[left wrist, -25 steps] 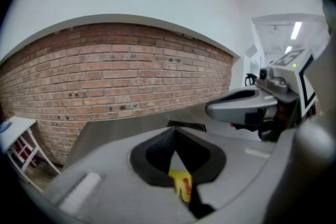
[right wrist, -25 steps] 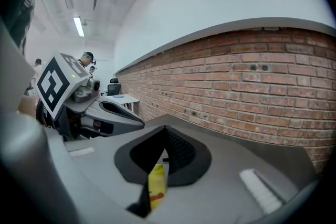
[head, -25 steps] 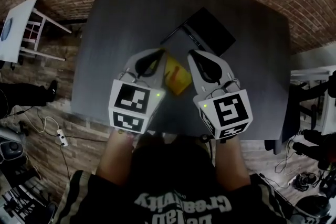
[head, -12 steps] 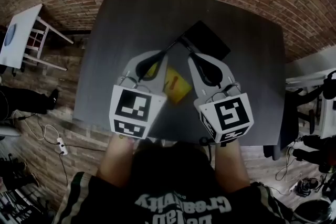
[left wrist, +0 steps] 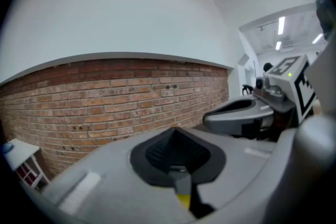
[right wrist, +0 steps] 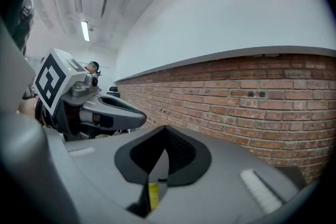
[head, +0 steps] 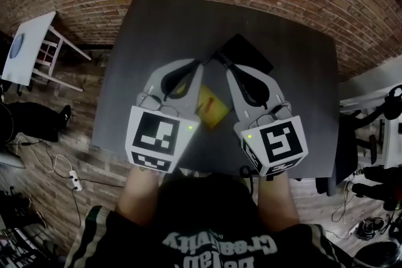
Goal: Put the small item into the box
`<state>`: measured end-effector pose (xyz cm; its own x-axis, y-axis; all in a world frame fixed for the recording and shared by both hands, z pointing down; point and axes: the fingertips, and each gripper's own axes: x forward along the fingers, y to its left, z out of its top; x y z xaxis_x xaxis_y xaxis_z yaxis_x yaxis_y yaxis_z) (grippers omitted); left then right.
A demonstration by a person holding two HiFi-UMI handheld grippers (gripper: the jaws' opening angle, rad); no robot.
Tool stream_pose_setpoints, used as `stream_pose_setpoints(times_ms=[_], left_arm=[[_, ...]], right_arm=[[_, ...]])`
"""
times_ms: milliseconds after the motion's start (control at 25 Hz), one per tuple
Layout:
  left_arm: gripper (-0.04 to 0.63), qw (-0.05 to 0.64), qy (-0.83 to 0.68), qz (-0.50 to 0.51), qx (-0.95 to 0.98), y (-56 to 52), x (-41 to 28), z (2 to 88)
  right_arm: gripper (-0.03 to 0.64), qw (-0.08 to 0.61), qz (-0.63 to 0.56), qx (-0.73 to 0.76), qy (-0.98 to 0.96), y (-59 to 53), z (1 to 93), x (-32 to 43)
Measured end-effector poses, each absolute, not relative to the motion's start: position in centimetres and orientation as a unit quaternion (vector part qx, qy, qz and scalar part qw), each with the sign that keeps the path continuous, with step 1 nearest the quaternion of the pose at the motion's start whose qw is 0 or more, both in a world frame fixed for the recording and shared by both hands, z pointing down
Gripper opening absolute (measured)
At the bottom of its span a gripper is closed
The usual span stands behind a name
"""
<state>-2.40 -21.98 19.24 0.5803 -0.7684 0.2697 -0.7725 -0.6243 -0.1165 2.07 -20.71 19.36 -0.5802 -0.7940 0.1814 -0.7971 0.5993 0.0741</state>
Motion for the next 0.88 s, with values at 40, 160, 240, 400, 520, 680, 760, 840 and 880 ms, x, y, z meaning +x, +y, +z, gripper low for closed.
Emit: stream_pose_setpoints(times_ms=[40,160,240,400,520,680,760,840,880], left_arm=[[0.002,0.003,-0.434,0.147,0.889,-22.0,-2.4,18.9],[0.002,-0.003,-0.437,0.146,0.888,-21.8,-2.3,18.3],[0.002,-0.007,-0.437,0.146,0.887,-21.7,-2.2,18.1],[0.002,-0.019,-0.439,0.143,0.887,-21.3,-2.2,16.8],[0.002,-0.030,-0.441,0.138,0.887,-21.0,-2.1,15.5],[0.002,-0.046,-0.440,0.135,0.887,-21.0,-1.9,13.9],[0.002,-0.052,-0.439,0.131,0.887,-20.8,-1.7,13.2],[0.002,-0.058,-0.436,0.128,0.889,-20.5,-1.4,12.6],[0.002,-0.062,-0.434,0.128,0.889,-20.4,-1.2,12.3]], right_arm=[[0.005,0.096,0.006,0.448,-0.889,-20.7,19.1,2.1],[0.005,0.091,0.002,0.446,-0.890,-20.5,18.5,2.1],[0.006,0.090,-0.004,0.445,-0.891,-20.3,18.0,2.1],[0.006,0.088,-0.009,0.446,-0.891,-19.8,16.9,2.3],[0.006,0.087,-0.018,0.441,-0.893,-19.4,16.2,2.3],[0.006,0.084,-0.022,0.450,-0.889,-19.4,14.8,3.3],[0.005,0.080,-0.025,0.453,-0.888,-19.4,14.2,3.9],[0.006,0.078,-0.031,0.454,-0.887,-19.2,13.7,4.2],[0.006,0.077,-0.033,0.454,-0.887,-19.2,13.5,4.4]])
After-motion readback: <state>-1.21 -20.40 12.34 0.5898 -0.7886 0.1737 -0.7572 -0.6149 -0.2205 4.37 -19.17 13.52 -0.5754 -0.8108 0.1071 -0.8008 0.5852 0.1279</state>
